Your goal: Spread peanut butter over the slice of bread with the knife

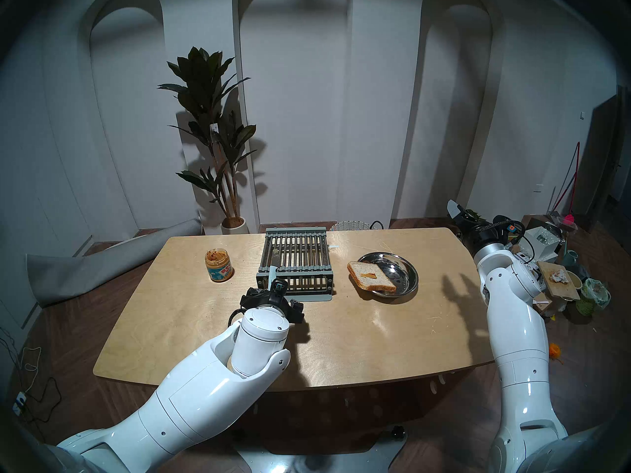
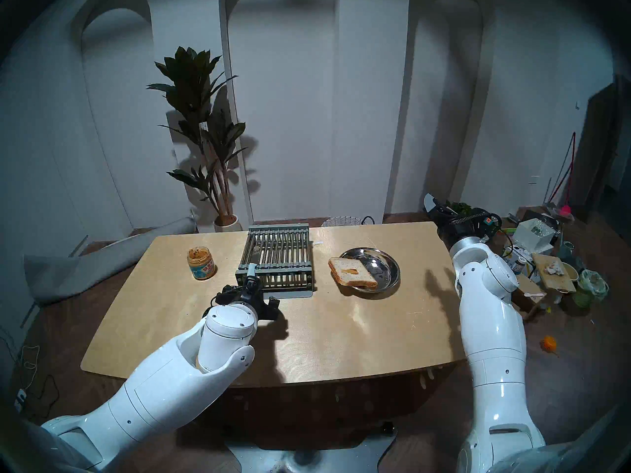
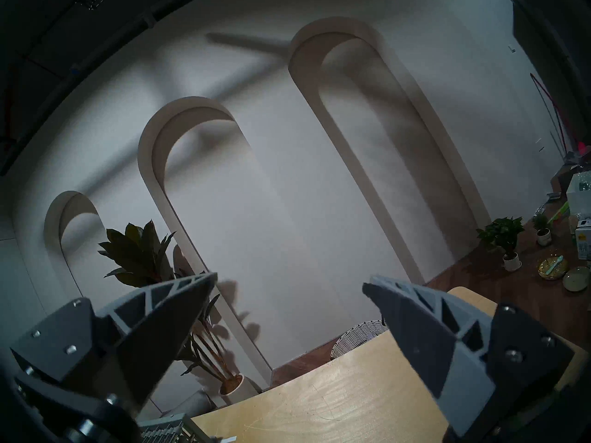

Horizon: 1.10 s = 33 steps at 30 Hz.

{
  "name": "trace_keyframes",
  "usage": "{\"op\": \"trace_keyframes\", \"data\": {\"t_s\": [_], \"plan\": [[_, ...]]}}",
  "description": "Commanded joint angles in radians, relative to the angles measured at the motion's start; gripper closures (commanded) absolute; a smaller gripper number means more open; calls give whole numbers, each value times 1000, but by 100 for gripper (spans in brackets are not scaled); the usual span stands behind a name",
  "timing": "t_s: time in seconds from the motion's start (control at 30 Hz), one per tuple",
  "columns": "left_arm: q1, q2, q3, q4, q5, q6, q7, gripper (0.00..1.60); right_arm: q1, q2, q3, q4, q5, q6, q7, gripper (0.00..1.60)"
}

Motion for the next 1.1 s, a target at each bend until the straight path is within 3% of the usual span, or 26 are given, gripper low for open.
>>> {"op": "trace_keyframes", "data": {"t_s": [0.0, 0.4, 0.67, 0.9, 0.97, 1.07], "plan": [[26, 17, -50, -72, -4, -2, 49, 0, 28, -1, -16, -16, -2, 6, -3, 0], [122, 62, -110, -139, -59, -13, 60, 0, 30, -3, -40, -20, -3, 4, -11, 0], [185, 102, -144, -251, -64, -44, 102, 0, 22, 0, -54, -32, -18, 1, -33, 0], [215, 157, -170, -335, -1, -74, 172, 0, 22, 0, -61, -31, -23, -2, -40, 0], [230, 209, -180, -379, 63, -119, 196, 0, 19, 3, -66, -27, -27, 1, -41, 0], [251, 237, -192, -402, 93, -165, 202, 0, 14, 5, -71, -28, -29, 9, -43, 0]]}}
